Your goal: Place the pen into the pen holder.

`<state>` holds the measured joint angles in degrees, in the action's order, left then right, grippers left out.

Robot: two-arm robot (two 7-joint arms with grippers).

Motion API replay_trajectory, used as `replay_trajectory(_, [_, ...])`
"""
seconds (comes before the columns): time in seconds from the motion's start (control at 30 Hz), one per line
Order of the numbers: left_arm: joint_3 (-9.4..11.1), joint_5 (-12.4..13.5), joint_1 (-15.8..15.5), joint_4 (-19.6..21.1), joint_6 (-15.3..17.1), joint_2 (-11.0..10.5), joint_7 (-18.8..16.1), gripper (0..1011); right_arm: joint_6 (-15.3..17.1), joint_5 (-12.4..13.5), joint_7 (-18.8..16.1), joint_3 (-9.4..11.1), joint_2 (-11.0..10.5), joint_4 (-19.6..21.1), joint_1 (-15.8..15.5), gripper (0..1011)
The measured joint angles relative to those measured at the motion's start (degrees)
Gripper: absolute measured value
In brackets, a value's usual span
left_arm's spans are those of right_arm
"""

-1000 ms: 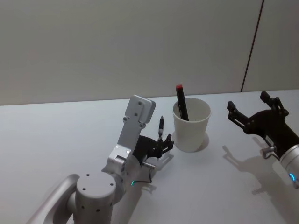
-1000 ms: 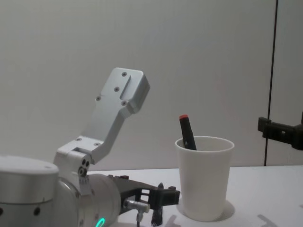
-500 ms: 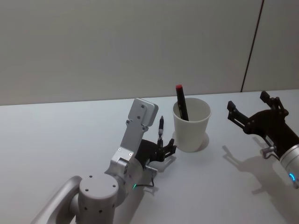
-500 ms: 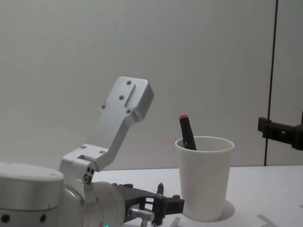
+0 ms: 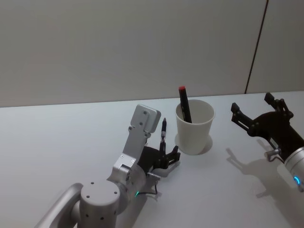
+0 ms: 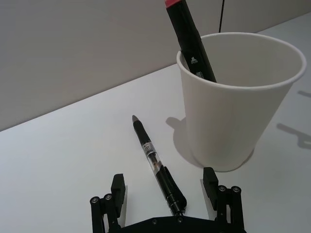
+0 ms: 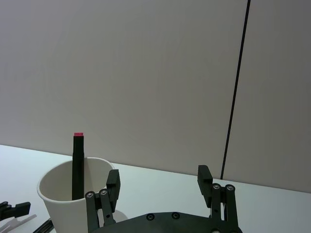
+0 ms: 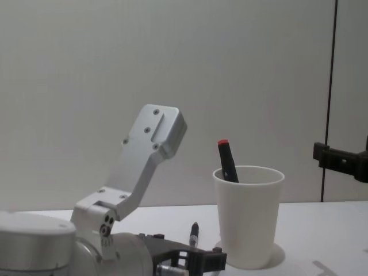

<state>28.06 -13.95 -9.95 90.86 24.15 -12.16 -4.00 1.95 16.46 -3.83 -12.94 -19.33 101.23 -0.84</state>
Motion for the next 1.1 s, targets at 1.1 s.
replay_trajectory(1.1, [-0.47, 1.31, 1.03, -1.28, -2.93, -0.31, 3.46, 1001, 0.0, 0.0, 0.0, 0.0, 0.0, 0.0, 0.0, 1001])
